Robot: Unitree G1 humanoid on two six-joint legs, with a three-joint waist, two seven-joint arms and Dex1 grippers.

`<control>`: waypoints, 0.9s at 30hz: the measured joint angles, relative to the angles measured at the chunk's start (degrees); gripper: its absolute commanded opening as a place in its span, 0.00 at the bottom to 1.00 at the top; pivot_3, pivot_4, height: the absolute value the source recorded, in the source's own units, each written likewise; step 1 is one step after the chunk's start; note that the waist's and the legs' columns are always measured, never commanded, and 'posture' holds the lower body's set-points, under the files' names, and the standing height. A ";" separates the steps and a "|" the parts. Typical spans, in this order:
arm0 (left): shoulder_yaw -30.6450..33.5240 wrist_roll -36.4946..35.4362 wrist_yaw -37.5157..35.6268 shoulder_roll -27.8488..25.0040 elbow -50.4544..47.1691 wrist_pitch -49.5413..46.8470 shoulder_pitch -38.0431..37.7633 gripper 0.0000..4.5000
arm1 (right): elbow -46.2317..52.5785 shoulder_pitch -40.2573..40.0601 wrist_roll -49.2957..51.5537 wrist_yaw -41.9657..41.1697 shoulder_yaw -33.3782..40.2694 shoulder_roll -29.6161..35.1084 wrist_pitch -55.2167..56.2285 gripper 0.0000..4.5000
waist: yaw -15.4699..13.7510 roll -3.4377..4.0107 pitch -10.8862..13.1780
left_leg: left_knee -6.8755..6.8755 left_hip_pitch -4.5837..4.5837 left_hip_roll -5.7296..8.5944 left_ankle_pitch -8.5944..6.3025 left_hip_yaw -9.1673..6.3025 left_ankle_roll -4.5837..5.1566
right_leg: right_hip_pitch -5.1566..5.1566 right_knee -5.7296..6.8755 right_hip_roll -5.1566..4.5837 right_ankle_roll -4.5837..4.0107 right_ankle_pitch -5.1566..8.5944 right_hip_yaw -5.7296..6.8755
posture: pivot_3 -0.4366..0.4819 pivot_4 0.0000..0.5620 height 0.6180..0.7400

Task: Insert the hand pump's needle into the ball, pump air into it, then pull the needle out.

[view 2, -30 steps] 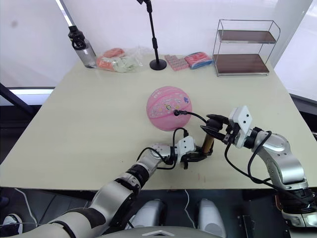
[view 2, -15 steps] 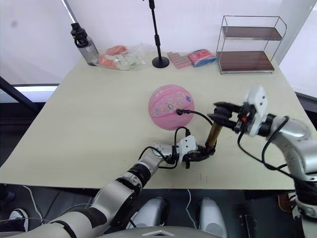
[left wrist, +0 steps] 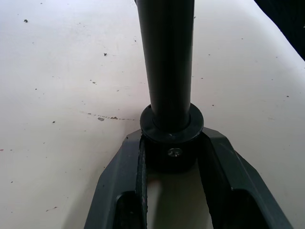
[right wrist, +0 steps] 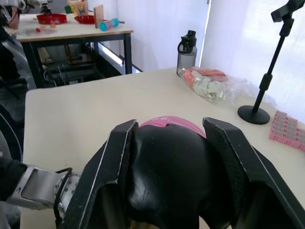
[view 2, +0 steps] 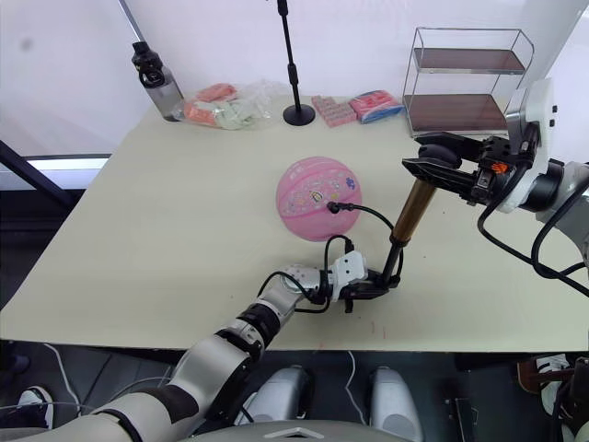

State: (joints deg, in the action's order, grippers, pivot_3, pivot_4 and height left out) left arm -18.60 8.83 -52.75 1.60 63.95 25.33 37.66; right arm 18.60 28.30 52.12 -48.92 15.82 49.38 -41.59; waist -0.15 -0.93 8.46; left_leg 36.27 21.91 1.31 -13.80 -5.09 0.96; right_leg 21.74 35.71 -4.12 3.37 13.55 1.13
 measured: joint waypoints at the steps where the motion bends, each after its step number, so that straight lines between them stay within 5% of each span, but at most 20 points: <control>1: 0.00 0.00 -0.01 0.00 0.00 0.00 0.00 0.23 | -0.03 0.03 0.00 0.08 0.00 -0.04 -0.08 0.37 | -0.01 0.00 0.00 | 0.00 0.00 0.00 0.00 0.00 0.00 | 0.00 0.00 0.00 0.00 0.00 0.00 | 0.48 0.27 1.00; 27: -0.16 0.64 1.30 -0.76 0.42 -0.27 -0.99 0.23 | -9.44 -18.65 -27.97 -2.09 -19.46 -14.26 34.87 0.37 | 0.89 -0.80 -1.31 | -0.02 -0.22 -0.14 -0.07 -0.02 -0.11 | -0.12 0.00 0.07 -0.18 0.11 -0.02 | 0.48 0.27 1.00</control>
State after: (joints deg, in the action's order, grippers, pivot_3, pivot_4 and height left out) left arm -18.76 9.47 -51.45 0.85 64.38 25.06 36.67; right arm 9.16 9.65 24.15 -51.01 -3.64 35.12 -6.72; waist 0.75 -1.73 7.15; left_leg 36.25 21.69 1.17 -13.86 -5.11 0.85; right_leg 21.62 35.71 -4.06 3.19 13.65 1.11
